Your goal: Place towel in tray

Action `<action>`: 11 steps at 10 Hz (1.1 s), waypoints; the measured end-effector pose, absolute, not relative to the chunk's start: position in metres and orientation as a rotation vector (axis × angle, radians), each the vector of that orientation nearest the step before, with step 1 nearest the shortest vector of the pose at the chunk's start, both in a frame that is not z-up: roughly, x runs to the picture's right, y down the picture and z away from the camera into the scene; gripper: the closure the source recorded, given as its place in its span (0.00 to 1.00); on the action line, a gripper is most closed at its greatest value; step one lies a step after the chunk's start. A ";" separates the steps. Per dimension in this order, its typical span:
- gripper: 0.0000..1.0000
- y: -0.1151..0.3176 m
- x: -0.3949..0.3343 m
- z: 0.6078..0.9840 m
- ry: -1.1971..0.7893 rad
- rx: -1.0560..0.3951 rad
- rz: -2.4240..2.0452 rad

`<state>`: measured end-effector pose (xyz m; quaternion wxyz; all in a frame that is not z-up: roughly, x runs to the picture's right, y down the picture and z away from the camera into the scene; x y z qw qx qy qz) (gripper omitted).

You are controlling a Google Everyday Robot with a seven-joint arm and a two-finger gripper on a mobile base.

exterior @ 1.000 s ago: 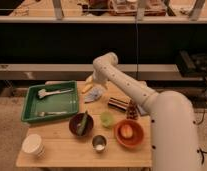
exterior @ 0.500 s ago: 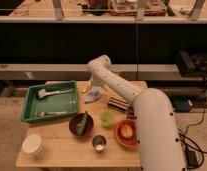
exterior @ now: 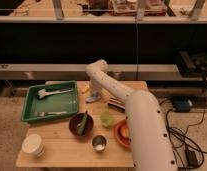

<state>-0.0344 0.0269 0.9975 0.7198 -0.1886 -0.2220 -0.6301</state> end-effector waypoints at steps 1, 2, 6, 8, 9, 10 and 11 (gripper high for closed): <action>0.84 0.027 -0.034 0.993 -0.502 -0.419 -1.393; 0.94 0.024 -0.037 0.988 -0.514 -0.407 -1.390; 1.00 -0.005 -0.030 0.950 -0.511 -0.335 -1.363; 1.00 -0.035 -0.031 0.909 -0.523 -0.268 -1.348; 1.00 -0.044 -0.035 0.897 -0.541 -0.240 -1.352; 1.00 -0.052 -0.045 0.884 -0.575 -0.198 -1.358; 1.00 -0.058 -0.068 0.869 -0.638 -0.134 -1.377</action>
